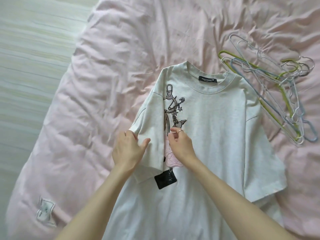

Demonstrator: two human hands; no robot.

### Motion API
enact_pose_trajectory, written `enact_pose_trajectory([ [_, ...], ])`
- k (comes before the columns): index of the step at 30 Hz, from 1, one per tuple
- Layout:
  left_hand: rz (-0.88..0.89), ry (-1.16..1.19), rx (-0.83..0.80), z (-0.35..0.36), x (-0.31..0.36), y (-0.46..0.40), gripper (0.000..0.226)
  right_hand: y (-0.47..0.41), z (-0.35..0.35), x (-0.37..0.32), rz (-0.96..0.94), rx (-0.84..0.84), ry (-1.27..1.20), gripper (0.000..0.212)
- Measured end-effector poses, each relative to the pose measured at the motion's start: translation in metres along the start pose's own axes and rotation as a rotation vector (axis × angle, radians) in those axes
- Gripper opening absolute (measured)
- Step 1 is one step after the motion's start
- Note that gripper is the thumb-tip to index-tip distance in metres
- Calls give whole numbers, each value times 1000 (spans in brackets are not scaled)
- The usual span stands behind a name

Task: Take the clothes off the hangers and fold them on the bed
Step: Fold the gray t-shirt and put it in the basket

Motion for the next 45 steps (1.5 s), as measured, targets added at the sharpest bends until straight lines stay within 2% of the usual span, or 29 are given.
enact_pose_trajectory([
  [3,-85,-8,-167,11,-16,-2,57,6,10,-6,200,-111,-371,19],
  [5,-77,89,-224,12,-19,-2,43,12,16,-10,253,-179,-536,23],
  [7,-106,293,-306,8,-18,-2,30,16,17,-13,243,-193,-540,29],
  [9,-142,559,-381,-5,-21,-7,18,17,18,-13,221,-154,-470,27],
  [12,-115,781,-288,-39,-35,-25,22,20,22,-12,187,-117,-394,29],
  [17,71,787,84,-118,-49,-87,9,12,29,-40,-96,-87,47,32],
  [18,106,776,141,-131,-49,-101,14,8,30,-46,-146,-78,101,33],
  [23,207,807,265,-161,-53,-146,30,-17,40,-69,-342,-3,289,40],
  [27,70,876,337,-146,-80,-167,39,-37,44,-79,-364,-26,520,48],
  [29,-93,939,247,-127,-101,-175,51,-49,47,-81,-328,-65,665,52],
  [32,-287,912,102,-102,-125,-176,63,-63,56,-88,-352,-84,784,60],
  [36,-215,754,77,-86,-130,-156,49,-77,83,-89,-361,-131,856,67],
  [40,-129,596,188,-74,-128,-138,37,-82,96,-84,-324,-101,902,70],
  [43,-134,568,300,-75,-130,-133,36,-70,104,-79,-405,-49,898,71],
  [45,-130,572,339,-75,-137,-127,30,-59,112,-75,-446,-76,929,73],
])
Point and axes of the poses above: each hand's wrist, its own y-axis away from the middle knuckle, its own z-axis out of the palm, x = y × z, the point moved 2 cm from there along -y, towards the middle knuckle, and after that the axes turned 4 degrees about -y, right-handed, at the moved point
